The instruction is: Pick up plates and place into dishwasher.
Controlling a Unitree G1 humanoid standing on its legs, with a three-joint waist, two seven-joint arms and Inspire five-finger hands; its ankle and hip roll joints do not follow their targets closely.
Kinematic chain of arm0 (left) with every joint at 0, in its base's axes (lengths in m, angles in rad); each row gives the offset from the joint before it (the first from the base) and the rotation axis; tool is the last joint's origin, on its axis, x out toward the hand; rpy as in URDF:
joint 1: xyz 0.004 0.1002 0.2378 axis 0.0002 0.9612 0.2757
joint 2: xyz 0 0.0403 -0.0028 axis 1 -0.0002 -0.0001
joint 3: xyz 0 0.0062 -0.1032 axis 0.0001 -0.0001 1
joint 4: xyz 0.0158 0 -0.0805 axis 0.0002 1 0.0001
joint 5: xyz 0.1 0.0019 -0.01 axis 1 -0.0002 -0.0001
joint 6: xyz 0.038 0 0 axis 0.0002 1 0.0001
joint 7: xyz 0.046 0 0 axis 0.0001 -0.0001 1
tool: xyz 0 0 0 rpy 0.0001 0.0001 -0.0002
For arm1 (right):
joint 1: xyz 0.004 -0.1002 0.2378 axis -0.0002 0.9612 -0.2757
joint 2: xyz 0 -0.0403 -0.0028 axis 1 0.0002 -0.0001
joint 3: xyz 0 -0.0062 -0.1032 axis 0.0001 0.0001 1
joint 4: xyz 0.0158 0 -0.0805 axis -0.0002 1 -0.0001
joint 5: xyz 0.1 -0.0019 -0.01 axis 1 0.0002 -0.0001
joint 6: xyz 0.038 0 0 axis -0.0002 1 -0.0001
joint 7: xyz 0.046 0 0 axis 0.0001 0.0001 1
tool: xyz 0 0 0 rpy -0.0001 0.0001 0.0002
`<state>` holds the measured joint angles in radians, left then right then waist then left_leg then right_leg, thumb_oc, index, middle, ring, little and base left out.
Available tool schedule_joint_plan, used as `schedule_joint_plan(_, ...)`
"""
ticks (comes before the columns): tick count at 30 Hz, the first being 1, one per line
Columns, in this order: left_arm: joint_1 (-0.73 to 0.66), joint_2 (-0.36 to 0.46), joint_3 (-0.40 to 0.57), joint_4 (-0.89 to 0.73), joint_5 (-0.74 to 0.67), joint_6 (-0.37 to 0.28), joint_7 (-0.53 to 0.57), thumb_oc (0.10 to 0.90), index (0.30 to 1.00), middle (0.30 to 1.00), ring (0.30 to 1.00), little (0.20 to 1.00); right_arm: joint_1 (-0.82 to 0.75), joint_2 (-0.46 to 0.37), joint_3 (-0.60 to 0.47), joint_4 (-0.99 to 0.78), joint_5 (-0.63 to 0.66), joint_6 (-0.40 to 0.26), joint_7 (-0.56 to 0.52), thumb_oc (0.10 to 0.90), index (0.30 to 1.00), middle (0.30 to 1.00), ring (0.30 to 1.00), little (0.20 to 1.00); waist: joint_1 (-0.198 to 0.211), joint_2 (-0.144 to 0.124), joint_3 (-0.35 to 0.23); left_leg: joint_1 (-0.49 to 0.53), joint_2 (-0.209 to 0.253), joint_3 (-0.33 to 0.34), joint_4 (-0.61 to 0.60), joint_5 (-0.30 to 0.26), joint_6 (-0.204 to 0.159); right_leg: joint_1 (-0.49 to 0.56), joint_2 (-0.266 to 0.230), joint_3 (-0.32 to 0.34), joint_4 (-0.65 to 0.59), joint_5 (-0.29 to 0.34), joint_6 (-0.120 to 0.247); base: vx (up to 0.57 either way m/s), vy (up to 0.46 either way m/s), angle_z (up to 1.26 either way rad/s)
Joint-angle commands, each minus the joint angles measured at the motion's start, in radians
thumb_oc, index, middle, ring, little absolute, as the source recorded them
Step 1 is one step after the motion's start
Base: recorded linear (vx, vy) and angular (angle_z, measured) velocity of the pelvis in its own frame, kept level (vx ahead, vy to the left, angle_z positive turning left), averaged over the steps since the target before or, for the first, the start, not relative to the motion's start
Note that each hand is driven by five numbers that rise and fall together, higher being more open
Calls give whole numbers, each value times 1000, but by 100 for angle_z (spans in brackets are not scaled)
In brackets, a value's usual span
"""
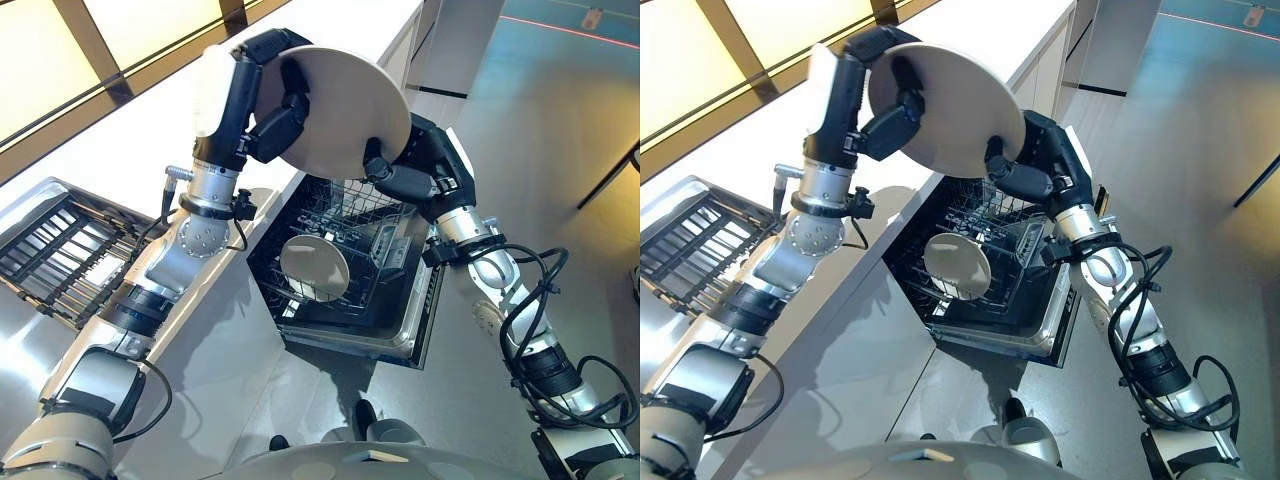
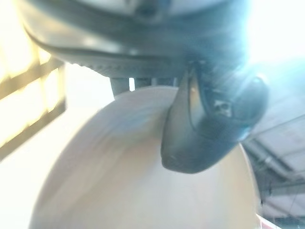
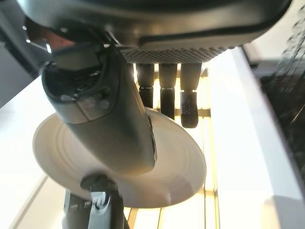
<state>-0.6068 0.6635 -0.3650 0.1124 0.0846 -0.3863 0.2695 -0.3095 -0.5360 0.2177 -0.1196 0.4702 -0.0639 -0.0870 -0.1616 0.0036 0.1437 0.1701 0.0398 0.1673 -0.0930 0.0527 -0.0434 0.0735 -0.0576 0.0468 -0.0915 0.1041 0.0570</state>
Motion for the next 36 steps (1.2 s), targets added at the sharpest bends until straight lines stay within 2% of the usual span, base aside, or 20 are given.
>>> schedule_joint_plan(1,-46,59,-19,-8,-215,75,-194,800,900,900,900,900,-124,1,-103,-121,14,-147,0,100,300,300,300,200,18,9,-92,-6,-58,-39,6,-58,35,25,49,-47,7,-14,35,0,0,0)
schedule_joint_plan(5,-4,61,26,-123,-383,141,-320,800,900,900,900,900,-105,3,-116,-126,-16,-145,-13,100,300,300,300,200,33,14,-86,-10,-59,-52,6,-55,36,26,44,-58,5,-12,37,0,0,0)
schedule_joint_plan(6,28,48,54,-169,-489,149,-365,800,900,900,900,900,-92,1,-124,-127,-30,-148,-18,100,300,300,300,200,38,14,-84,-11,-60,-57,6,-54,35,27,43,-61,5,-12,37,0,0,0)
schedule_joint_plan(9,115,2,98,-248,-614,179,-394,800,900,900,900,900,-63,0,-141,-126,-64,-166,-28,100,300,300,300,200,51,12,-80,-13,-61,-69,6,-54,37,29,39,-69,5,-11,37,0,0,0)
schedule_joint_plan(12,191,-40,148,-282,-755,177,-433,800,900,900,900,900,-45,-10,-164,-130,-91,-168,-36,100,300,300,300,200,64,7,-78,-16,-63,-79,6,-55,39,31,36,-78,4,-14,35,1,-2,1)
schedule_joint_plan(15,245,-81,174,-347,-824,162,-462,800,900,900,900,900,-43,-24,-178,-123,-152,-167,-57,100,300,300,300,200,78,4,-75,-19,-64,-92,6,-54,41,33,33,-89,5,-16,33,-2,-10,10)
schedule_joint_plan(17,269,-99,186,-406,-827,157,-487,800,900,900,900,900,-49,-43,-189,-127,-178,-145,-81,100,300,300,300,200,88,-1,-70,-20,-65,-102,6,-54,41,36,32,-94,6,-17,31,-9,-18,14)
schedule_joint_plan(22,274,-76,206,-471,-733,58,-445,800,900,900,900,900,-62,-98,-204,-81,-234,-110,-143,100,300,300,300,200,106,-10,-66,-24,-67,-122,6,-51,41,41,28,-114,7,-21,29,-12,-22,11)
schedule_joint_plan(25,275,-60,240,-478,-714,33,-430,800,900,900,900,900,-52,-127,-218,-21,-320,-87,-173,100,300,300,300,200,114,-15,-68,-26,-68,-130,6,-50,40,44,25,-128,8,-24,28,0,-21,15)
schedule_joint_plan(30,296,-29,281,-474,-646,17,-368,800,900,900,900,900,-33,-171,-246,69,-359,-62,-198,100,300,300,300,200,124,-20,-70,-28,-69,-144,6,-48,40,47,25,-135,8,-26,25,12,-15,11)
schedule_joint_plan(32,310,-17,296,-459,-624,11,-336,800,900,900,900,900,-34,-192,-249,128,-440,-36,-230,100,300,300,300,200,131,-23,-70,-29,-69,-149,6,-47,39,49,25,-140,8,-27,23,16,-18,5)
schedule_joint_plan(33,316,-10,304,-451,-608,8,-321,800,900,900,900,900,-36,-206,-249,151,-486,-5,-248,100,300,300,300,200,133,-24,-69,-29,-69,-151,6,-47,39,50,25,-142,9,-28,23,20,-13,5)
schedule_joint_plan(34,325,8,314,-440,-600,4,-304,800,900,900,900,900,-39,-249,-252,199,-569,64,-274,100,300,300,300,200,137,-27,-68,-29,-70,-155,6,-46,39,51,25,-145,9,-28,22,15,-7,5)
schedule_joint_plan(35,325,8,314,-440,-600,4,-304,800,900,900,900,900,-40,-249,-251,199,-569,64,-274,100,300,300,300,200,137,-26,-68,-29,-70,-155,6,-46,39,51,25,-145,9,-28,22,12,-7,12)
schedule_joint_plan(36,337,13,324,-440,-599,3,-308,800,900,900,900,900,-39,-282,-255,238,-617,106,-275,100,300,300,300,200,141,-29,-67,-30,-70,-158,6,-47,40,51,25,-147,9,-30,21,5,-5,14)
